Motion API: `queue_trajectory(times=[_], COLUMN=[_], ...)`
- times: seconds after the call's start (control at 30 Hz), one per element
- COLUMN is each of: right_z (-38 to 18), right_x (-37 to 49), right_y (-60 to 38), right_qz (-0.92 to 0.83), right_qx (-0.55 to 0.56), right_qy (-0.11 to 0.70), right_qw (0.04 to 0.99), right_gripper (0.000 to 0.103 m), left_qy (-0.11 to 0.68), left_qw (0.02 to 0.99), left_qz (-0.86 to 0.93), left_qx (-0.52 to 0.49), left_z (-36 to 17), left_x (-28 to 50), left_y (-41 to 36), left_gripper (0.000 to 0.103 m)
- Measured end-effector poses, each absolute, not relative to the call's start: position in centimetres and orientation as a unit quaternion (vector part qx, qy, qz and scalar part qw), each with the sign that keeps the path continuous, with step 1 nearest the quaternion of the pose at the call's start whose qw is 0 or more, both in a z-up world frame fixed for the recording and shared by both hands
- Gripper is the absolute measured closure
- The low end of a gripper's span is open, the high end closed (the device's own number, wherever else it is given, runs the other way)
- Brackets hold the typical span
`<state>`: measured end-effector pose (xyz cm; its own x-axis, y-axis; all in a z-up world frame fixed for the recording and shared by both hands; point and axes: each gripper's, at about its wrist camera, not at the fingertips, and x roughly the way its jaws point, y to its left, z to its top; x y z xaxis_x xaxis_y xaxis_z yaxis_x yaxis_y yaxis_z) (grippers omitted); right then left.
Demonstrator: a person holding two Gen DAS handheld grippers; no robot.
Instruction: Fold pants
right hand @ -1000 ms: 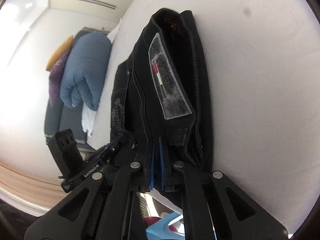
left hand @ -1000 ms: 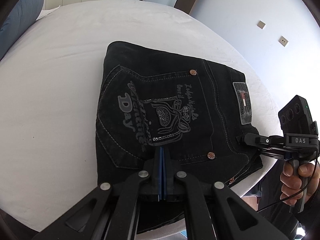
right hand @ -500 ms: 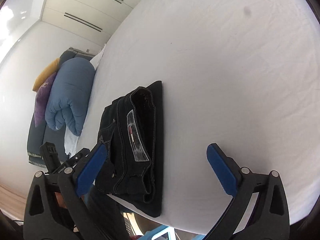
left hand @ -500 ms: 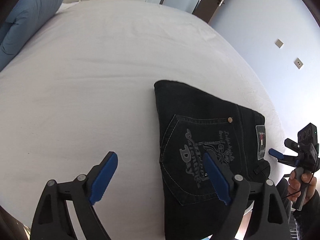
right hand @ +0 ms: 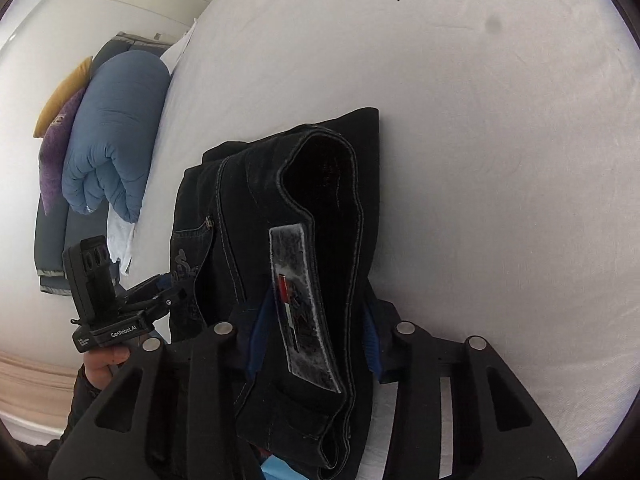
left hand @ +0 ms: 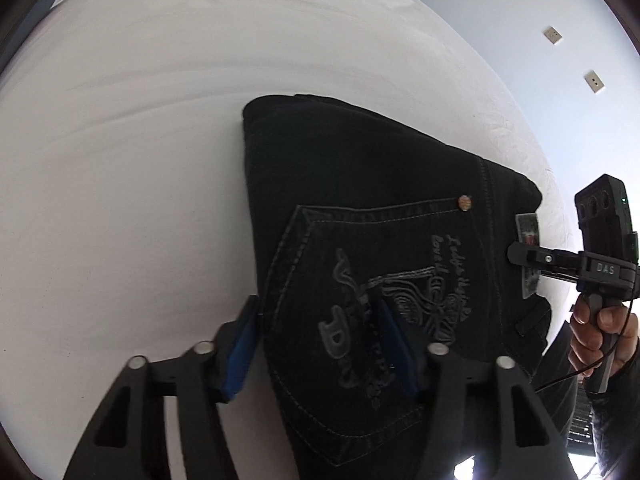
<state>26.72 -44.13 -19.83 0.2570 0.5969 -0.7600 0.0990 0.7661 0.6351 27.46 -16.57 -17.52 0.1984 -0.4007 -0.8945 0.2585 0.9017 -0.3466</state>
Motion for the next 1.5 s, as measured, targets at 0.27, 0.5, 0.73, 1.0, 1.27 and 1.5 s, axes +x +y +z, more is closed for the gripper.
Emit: queue_trajectory(times=[0.27, 0.5, 0.73, 1.0, 1.27, 1.5], right_z=[-15.3, -10.4, -11.1, -19.0, -18.8, -15.3], right_x=[25.6, 28.2, 36.2, 41.1, 40.1, 35.1], right_y=[-42.5, -44.1, -48.2, -51.6, -52.0, -53.6], right_qz=[0.174, 0.186, 0.185, 0.183, 0.196, 0.175], right_qx=[0.220, 0.210, 0.246, 0.310, 0.310, 0.293], right_qy=[0.557, 0.513, 0.514, 0.540, 0.514, 0.483], right_qw=[0.782, 0.811, 0.800, 0.761, 0.775, 0.806], right_gripper=[0.088, 0.088, 0.088, 0.082, 0.068, 0.047], left_qy=[0.564, 0.517, 0.517, 0.532, 0.514, 0.483], left_qw=[0.801, 0.829, 0.828, 0.828, 0.847, 0.868], left_qz=[-0.196, -0.207, -0.212, -0.176, -0.135, -0.107], left_qx=[-0.044, -0.047, -0.043, -0.002, 0.027, 0.047], left_z=[-14.3, -10.0, -12.2, -16.9, -16.9, -14.2], left_x=[26.4, 29.6, 36.5, 38.9, 38.7, 36.0], left_y=[-18.2, -18.8, -20.2, -19.9, -19.7, -19.9], left_gripper=[0.079, 0.080, 0.080, 0.050, 0.025, 0.026])
